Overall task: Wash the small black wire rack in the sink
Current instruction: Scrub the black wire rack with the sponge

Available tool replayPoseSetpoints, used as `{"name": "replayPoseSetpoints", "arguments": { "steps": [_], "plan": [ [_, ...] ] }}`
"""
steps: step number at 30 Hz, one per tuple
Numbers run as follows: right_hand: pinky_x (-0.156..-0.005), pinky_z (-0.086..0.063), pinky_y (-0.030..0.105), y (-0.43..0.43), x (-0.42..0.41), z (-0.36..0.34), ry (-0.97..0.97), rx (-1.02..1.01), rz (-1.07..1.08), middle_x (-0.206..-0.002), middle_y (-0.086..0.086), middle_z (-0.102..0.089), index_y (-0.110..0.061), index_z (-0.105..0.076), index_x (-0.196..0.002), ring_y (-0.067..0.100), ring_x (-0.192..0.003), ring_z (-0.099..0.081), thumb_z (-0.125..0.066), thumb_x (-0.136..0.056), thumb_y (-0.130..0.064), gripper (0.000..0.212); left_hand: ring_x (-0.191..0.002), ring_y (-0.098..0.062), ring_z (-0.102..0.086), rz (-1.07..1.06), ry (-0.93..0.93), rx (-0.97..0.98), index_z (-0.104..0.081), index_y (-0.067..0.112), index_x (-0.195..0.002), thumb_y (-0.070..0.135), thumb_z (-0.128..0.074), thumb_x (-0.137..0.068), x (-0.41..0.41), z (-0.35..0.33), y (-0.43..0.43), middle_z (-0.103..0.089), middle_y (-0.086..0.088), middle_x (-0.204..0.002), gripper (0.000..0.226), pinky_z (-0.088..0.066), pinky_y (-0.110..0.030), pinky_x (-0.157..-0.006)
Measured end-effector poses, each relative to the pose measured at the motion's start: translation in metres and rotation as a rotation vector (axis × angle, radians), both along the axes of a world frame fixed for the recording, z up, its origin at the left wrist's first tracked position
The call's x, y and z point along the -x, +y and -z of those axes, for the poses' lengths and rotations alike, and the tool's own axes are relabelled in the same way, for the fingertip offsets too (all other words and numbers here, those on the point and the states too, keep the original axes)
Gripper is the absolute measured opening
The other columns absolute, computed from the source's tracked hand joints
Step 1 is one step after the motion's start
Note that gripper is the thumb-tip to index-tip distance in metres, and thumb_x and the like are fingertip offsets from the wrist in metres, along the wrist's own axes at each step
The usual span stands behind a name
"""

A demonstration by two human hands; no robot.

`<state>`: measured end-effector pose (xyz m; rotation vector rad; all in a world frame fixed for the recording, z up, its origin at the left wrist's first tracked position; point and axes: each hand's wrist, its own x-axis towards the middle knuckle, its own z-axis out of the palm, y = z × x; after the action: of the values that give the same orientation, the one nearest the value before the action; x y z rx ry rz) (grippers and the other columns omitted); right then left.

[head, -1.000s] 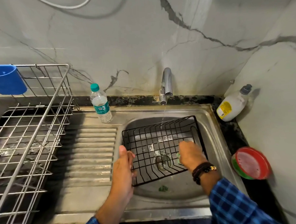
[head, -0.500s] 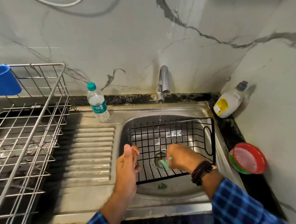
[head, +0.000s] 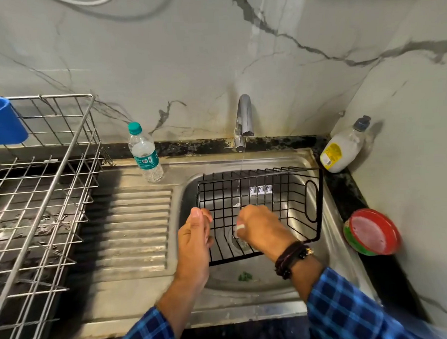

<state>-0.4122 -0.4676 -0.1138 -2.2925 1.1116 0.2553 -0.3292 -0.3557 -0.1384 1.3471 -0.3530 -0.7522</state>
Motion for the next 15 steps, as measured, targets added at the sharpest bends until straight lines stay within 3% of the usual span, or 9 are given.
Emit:
{"name": "replayPoseSetpoints", "arguments": {
  "steps": [4,7,10,12,15],
  "plan": [
    [-0.091,-0.055,0.035,0.017,-0.022,-0.001,-0.106,-0.047,-0.151,-0.097,0.001,-0.066,-0.017,-0.068,-0.097,0.019,-0.093,-0.064,-0.065,-0.093,-0.017,0.005,-0.065,-0.006,-0.05,0.016,-0.014,0.028,-0.058,0.029,-0.063,0.078,-0.043,-0.085,-0.002,-0.003,-0.01,-0.05,0.001,-0.067,0.056,-0.043,-0.021,-0.062],
    [-0.092,-0.054,0.033,0.002,-0.017,-0.006,-0.046,-0.016,-0.155,-0.101,0.0,-0.063,-0.017,-0.064,-0.1,0.017,-0.095,-0.062,-0.068,-0.09,-0.013,0.012,-0.058,-0.003,-0.044,0.012,0.031,0.037,-0.06,0.029,-0.066,0.07,-0.039,-0.091,-0.003,-0.004,-0.012,-0.048,0.004,-0.071,0.052,-0.037,-0.026,-0.057],
    [-0.086,-0.053,0.027,-0.017,-0.002,-0.009,0.066,0.06,-0.106,-0.094,-0.001,-0.058,-0.02,-0.059,-0.095,0.013,-0.087,-0.058,-0.066,-0.091,-0.012,0.011,-0.063,-0.003,-0.042,0.003,0.061,0.077,-0.055,0.022,-0.071,0.081,-0.045,-0.083,-0.006,-0.003,-0.011,-0.051,0.005,-0.078,0.062,-0.034,-0.02,-0.053],
    [-0.076,-0.046,0.024,-0.033,0.011,-0.009,0.186,0.17,-0.029,-0.085,-0.003,-0.053,-0.02,-0.059,-0.1,0.014,-0.078,-0.052,-0.065,-0.094,-0.018,0.008,-0.064,0.002,-0.045,0.01,0.022,0.089,-0.054,0.026,-0.065,0.087,-0.051,-0.076,-0.013,-0.003,-0.01,-0.054,0.009,-0.077,0.061,-0.036,-0.015,-0.052],
    [-0.078,-0.044,0.029,-0.048,0.022,-0.012,0.354,0.203,0.052,-0.109,0.007,-0.065,-0.011,-0.063,-0.114,0.026,-0.097,-0.061,-0.063,-0.095,-0.015,0.02,-0.063,0.005,-0.047,0.046,0.013,0.1,-0.055,0.032,-0.061,0.092,-0.056,-0.065,-0.022,-0.003,-0.006,-0.056,0.012,-0.076,0.06,-0.037,-0.013,-0.051]
  ]
}}
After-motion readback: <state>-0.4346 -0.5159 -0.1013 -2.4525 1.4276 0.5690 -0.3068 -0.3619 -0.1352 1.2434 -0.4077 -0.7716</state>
